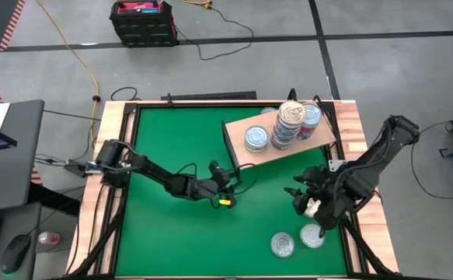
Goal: Stack canned seafood by type on shelf
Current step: Move the shelf to the center of the table
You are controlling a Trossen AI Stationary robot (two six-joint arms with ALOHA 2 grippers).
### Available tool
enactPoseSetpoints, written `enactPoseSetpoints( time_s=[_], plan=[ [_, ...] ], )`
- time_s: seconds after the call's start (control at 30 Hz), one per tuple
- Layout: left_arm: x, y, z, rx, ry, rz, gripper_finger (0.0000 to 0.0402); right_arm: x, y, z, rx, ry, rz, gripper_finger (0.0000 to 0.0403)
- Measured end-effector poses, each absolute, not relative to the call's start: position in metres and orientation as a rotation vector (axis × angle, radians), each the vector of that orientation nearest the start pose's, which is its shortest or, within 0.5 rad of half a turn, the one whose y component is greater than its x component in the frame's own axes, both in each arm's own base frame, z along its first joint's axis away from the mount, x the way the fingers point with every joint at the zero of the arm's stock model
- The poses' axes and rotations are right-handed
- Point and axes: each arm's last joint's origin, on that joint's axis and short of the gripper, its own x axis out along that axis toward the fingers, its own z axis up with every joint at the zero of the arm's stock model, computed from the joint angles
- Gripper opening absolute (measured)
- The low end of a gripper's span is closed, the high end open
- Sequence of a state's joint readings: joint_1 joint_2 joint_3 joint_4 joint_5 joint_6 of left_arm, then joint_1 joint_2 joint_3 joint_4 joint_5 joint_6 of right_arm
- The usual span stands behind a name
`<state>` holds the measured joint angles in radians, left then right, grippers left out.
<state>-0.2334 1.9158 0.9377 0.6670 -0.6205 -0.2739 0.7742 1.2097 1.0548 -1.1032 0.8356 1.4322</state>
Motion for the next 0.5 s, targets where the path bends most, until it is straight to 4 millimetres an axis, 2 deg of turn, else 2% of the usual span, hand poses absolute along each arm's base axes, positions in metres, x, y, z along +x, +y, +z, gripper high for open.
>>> enactPoseSetpoints(
  time_s=[0.13,0.27,0.37,0.5],
  plan=[
    [0.382,-0.068,0.148,-0.137,0.240,0.439,0.0147,0.152,0.127,0.295,0.459,0.594,-0.574,0.0276],
    [0.383,-0.063,0.147,-0.133,0.242,0.459,0.0127,0.143,0.125,0.301,0.473,0.548,-0.560,0.0276],
    [0.384,-0.059,0.147,-0.131,0.240,0.476,0.0093,0.137,0.123,0.305,0.494,0.532,-0.536,0.0276],
    [0.385,-0.054,0.147,-0.136,0.239,0.482,0.0029,0.134,0.123,0.308,0.500,0.525,-0.519,0.0276]
  ],
)
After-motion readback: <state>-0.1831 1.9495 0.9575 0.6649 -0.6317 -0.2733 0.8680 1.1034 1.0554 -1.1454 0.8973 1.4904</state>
